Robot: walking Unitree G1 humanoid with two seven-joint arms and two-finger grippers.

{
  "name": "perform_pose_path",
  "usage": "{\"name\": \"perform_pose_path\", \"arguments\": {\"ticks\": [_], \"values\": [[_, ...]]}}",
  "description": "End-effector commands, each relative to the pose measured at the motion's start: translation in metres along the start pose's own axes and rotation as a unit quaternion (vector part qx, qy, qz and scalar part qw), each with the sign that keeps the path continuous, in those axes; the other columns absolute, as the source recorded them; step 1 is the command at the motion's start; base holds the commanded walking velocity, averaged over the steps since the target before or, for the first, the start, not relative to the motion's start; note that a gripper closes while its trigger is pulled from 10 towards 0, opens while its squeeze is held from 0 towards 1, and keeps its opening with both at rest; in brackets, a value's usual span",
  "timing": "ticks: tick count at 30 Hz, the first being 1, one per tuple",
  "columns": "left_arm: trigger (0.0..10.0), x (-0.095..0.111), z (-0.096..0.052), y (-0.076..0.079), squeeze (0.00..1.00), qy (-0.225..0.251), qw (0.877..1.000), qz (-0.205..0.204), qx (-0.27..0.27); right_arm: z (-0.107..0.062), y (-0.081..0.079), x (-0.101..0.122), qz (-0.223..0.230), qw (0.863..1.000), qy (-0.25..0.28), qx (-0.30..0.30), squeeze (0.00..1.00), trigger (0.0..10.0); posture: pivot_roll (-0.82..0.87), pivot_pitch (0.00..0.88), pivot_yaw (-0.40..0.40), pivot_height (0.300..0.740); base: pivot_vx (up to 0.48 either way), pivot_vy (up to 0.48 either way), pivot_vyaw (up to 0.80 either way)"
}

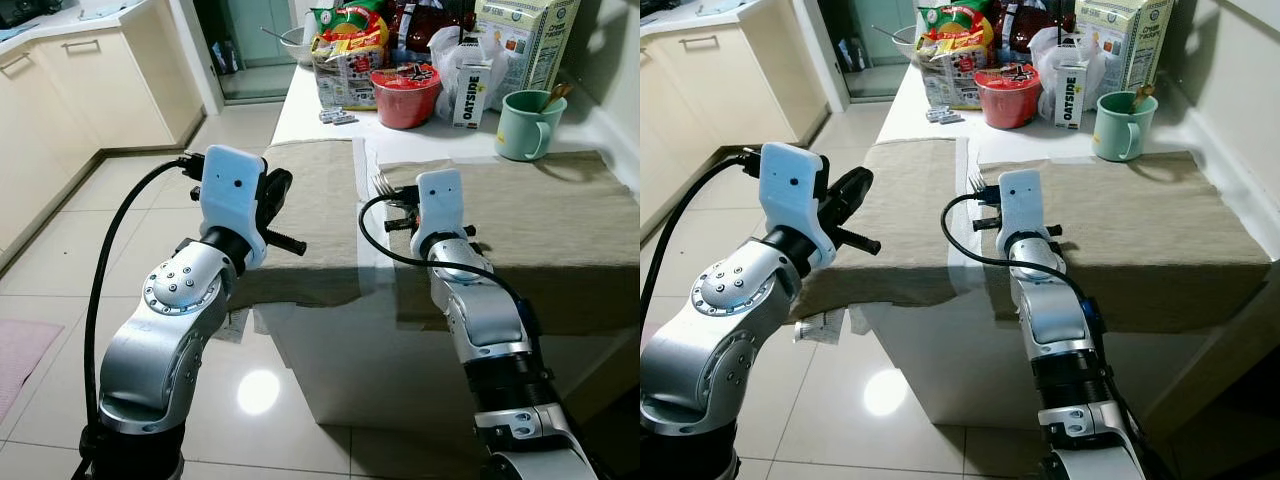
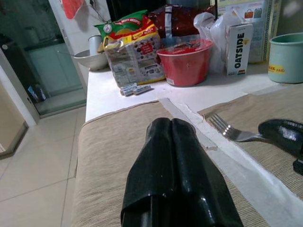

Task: Setting the table

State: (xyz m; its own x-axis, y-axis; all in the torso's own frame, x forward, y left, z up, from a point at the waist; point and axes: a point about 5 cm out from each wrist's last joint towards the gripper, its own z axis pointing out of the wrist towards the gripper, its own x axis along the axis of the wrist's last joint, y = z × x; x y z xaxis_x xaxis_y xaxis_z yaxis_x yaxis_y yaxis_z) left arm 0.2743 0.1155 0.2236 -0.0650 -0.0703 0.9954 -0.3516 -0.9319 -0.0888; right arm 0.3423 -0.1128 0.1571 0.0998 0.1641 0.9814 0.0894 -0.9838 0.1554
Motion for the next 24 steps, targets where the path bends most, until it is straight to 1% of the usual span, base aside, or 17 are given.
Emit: {"name": "perform_pose_path", "arguments": {"ticks": [1,3,5,6,9,11,12,13,14,16,17,18,19,20,21,22,24], "values": [[10.0,0.002,0.001,-0.003,0.0,0.001,1.0,0.006,0.007,-0.001,-0.005,0.009,-0.018,0.999,0.033,0.002,0.0,0.0,-0.08,0.029,0.166,0.74,0.0,0.0,0.0],[10.0,0.002,0.002,-0.003,0.0,0.003,1.0,0.006,0.008,-0.002,-0.005,0.023,-0.031,0.996,0.08,-0.001,0.0,0.0,-0.08,0.027,0.161,0.74,0.0,0.0,0.0],[10.0,0.002,0.002,-0.003,0.0,0.005,1.0,0.005,0.01,-0.004,-0.005,0.032,-0.036,0.993,0.111,-0.003,0.01,0.0,-0.08,0.03,0.16,0.74,0.0,0.0,0.0],[10.0,0.002,0.002,-0.003,0.0,0.005,1.0,0.003,0.012,-0.004,-0.004,0.036,-0.033,0.992,0.123,-0.004,0.11,0.0,-0.09,0.038,0.158,0.74,0.0,0.0,0.0],[10.0,0.001,0.003,-0.002,0.0,0.005,1.0,0.002,0.013,-0.004,-0.005,0.038,-0.032,0.991,0.129,0.0,0.11,0.0,-0.09,0.04,0.149,0.74,0.0,0.0,0.0],[10.0,0.001,0.004,-0.002,0.0,0.006,1.0,0.002,0.014,-0.004,-0.004,0.038,-0.027,0.991,0.129,-0.003,0.06,0.0,-0.09,0.044,0.143,0.74,0.0,0.0,0.0],[10.0,0.0,0.005,-0.002,0.0,0.006,1.0,0.002,0.016,-0.003,-0.004,0.038,-0.025,0.991,0.128,-0.004,0.06,0.0,-0.09,0.044,0.143,0.74,0.0,0.0,0.0],[10.0,0.0,0.005,-0.003,0.0,0.006,1.0,0.001,0.017,-0.003,-0.004,0.037,-0.03,0.992,0.121,-0.004,0.04,7.2,-0.1,0.047,0.141,0.74,0.0,0.0,0.0],[10.0,0.0,0.007,-0.004,0.0,0.007,1.0,0.002,0.017,-0.003,-0.003,0.035,-0.023,0.993,0.118,-0.003,0.0,10.0,-0.1,0.048,0.14,0.74,0.0,0.0,0.0],[10.0,0.0,0.009,-0.006,0.0,0.008,1.0,0.005,0.018,-0.004,-0.001,0.035,-0.018,0.992,0.121,-0.006,0.0,10.0,-0.1,0.049,0.138,0.74,0.0,0.0,0.0],[10.0,-0.001,0.011,-0.009,0.0,0.007,1.0,0.006,0.019,-0.006,0.003,0.037,-0.018,0.991,0.129,-0.008,1.0,10.0,-0.1,0.05,0.135,0.74,0.0,0.0,0.0],[10.0,-0.003,0.014,-0.012,0.0,0.006,1.0,0.007,0.02,-0.007,0.008,0.038,-0.023,0.99,0.136,-0.012,1.0,10.0,-0.1,0.05,0.135,0.74,0.0,0.0,0.0],[10.0,-0.006,0.019,-0.017,0.0,0.005,1.0,0.011,0.023,-0.009,0.018,0.04,-0.031,0.989,0.144,-0.021,1.0,10.0,-0.11,0.05,0.132,0.74,0.0,0.0,0.0],[10.0,-0.006,0.019,-0.017,0.0,0.005,1.0,0.011,0.023,-0.009,0.018,0.04,-0.031,0.989,0.144,-0.021,1.0,10.0,-0.11,0.05,0.132,0.74,0.0,0.0,0.0],[10.0,-0.007,0.021,-0.019,0.0,0.004,1.0,0.011,0.023,-0.01,0.021,0.04,-0.033,0.988,0.147,-0.025,1.0,10.0,-0.11,0.05,0.132,0.74,0.0,0.0,0.0],[10.0,-0.009,0.026,-0.024,0.0,0.004,1.0,0.011,0.027,-0.012,0.029,0.04,-0.044,0.987,0.149,-0.034,1.0,10.0,-0.13,0.048,0.133,0.74,0.0,0.0,0.0],[10.0,-0.01,0.029,-0.026,0.0,0.004,1.0,0.015,0.025,-0.012,0.032,0.039,-0.046,0.987,0.149,-0.04,1.0,10.0,-0.13,0.047,0.133,0.74,0.0,0.0,0.0]]}}
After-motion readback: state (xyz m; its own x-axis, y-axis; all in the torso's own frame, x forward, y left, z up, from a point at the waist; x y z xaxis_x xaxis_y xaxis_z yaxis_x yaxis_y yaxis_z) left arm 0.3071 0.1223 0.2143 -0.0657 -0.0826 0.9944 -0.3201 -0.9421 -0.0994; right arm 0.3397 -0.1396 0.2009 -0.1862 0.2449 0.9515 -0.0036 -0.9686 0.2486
